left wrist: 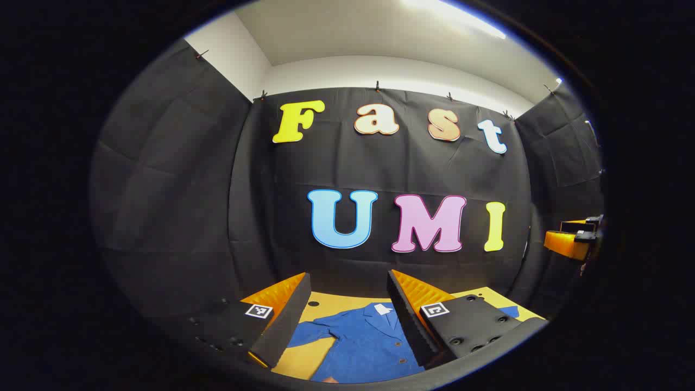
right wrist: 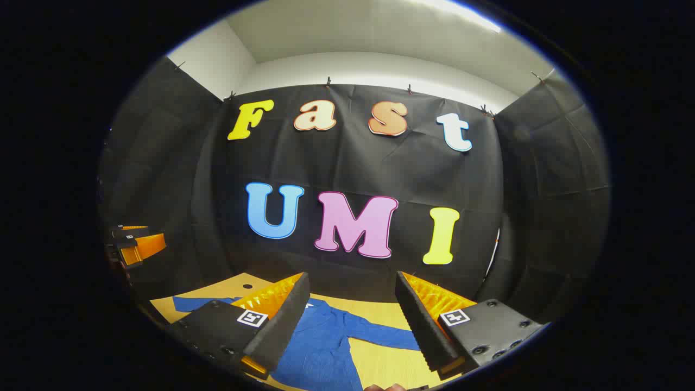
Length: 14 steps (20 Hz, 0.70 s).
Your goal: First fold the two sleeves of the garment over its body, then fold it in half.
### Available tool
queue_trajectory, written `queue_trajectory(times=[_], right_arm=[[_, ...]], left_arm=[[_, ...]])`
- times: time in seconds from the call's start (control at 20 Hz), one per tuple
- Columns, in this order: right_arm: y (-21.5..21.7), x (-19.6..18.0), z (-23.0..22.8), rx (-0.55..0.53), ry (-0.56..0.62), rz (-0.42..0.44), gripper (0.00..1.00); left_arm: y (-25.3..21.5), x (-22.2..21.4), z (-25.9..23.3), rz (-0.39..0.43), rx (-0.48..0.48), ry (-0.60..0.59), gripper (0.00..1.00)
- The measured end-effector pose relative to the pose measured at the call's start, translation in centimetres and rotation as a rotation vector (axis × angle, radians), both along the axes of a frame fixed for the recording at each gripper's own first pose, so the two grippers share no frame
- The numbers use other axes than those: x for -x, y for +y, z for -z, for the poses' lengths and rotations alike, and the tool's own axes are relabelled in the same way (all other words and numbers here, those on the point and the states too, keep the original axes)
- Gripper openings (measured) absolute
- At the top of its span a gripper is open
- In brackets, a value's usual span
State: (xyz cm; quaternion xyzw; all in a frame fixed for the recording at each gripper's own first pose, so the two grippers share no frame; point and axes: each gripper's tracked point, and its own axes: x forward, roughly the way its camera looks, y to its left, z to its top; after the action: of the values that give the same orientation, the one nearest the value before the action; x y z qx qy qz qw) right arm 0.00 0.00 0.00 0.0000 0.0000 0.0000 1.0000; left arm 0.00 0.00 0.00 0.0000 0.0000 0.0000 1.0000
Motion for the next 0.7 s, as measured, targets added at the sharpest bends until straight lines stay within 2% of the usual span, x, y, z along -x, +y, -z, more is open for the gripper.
queue_trajectory(times=[0.15, 0.25, 0.4, 0.45, 0.7], right_arm=[[-1.7, 0.1, -0.2, 0.002, -0.016, 0.035, 0.99], [-2.2, -0.3, 0.3, 0.0, -0.018, 0.042, 1.0], [-2.3, -1.0, 1.0, -0.016, 0.019, 0.025, 0.99], [-2.1, -1.4, 0.8, -0.022, 0.02, 0.021, 0.92], [-0.7, -2.1, 0.7, -0.035, 0.02, -0.017, 0.92]], left_arm=[[-1.5, -1.1, -0.1, 0.031, 0.023, 0.001, 0.81], [-1.7, -1.0, -0.4, 0.03, 0.002, -0.004, 0.8], [-1.7, -0.5, -1.3, 0.01, -0.021, -0.028, 0.8], [-1.6, -0.1, -1.4, 0.005, -0.022, -0.032, 0.82], [-0.6, 2.0, -1.1, -0.03, -0.052, -0.013, 0.81]])
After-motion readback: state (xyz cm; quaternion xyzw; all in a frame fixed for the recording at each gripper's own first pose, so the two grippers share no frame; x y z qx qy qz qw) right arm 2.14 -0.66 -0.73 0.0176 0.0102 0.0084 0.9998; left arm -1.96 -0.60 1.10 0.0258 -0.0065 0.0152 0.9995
